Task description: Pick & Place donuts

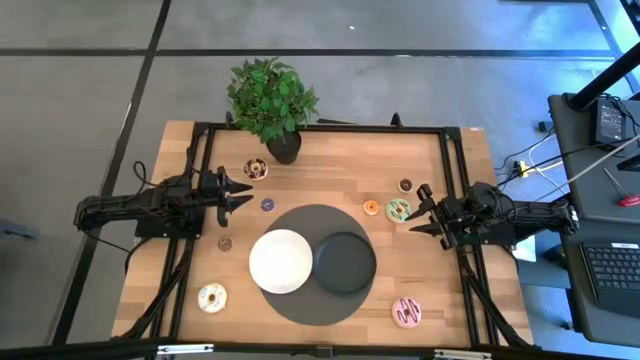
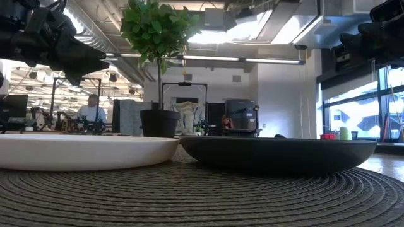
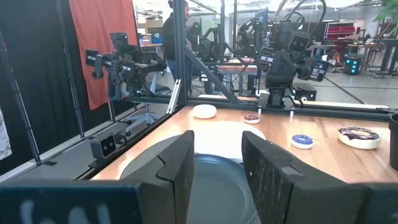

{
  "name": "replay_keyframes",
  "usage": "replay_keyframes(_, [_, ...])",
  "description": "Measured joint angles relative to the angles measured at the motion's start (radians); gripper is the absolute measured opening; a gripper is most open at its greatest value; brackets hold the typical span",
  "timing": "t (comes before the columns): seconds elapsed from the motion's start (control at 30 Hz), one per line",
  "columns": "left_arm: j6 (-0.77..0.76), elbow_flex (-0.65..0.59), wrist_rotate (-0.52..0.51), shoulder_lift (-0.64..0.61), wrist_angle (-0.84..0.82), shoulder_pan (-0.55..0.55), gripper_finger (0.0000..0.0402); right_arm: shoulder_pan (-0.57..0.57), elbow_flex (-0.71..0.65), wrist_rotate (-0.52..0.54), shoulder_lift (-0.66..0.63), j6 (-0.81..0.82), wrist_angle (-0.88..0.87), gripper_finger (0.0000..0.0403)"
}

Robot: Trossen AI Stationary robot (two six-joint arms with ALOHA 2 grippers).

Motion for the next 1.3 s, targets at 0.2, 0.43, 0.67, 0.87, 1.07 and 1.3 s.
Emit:
replay_keyframes(0.2, [0.0, 0.0, 0.0, 0.0, 0.0, 0.0, 0.0149, 0.0, 0.0, 0.0, 0.0, 0.0, 0.0, 0.0136])
replay_keyframes(0.43, [0.0, 0.0, 0.0, 0.0, 0.0, 0.0, 0.0152, 0.0, 0.0, 0.0, 0.0, 0.0, 0.0, 0.0136])
replay_keyframes(0.67, [0.0, 0.0, 0.0, 0.0, 0.0, 0.0, 0.0149, 0.0, 0.0, 0.0, 0.0, 0.0, 0.0, 0.0136])
replay_keyframes(0.87, [0.0, 0.0, 0.0, 0.0, 0.0, 0.0, 0.0149, 0.0, 0.0, 0.0, 0.0, 0.0, 0.0, 0.0136])
replay_keyframes(1.07, [0.0, 0.0, -0.007, 0.0, 0.0, 0.0, 0.0148, 0.0, 0.0, 0.0, 0.0, 0.0, 0.0, 0.0136])
replay_keyframes(1.3, [0.0, 0.0, -0.029, 0.0, 0.003, 0.0, 0.0151, 0.0, 0.0, 0.0, 0.0, 0.0, 0.002, 0.0136])
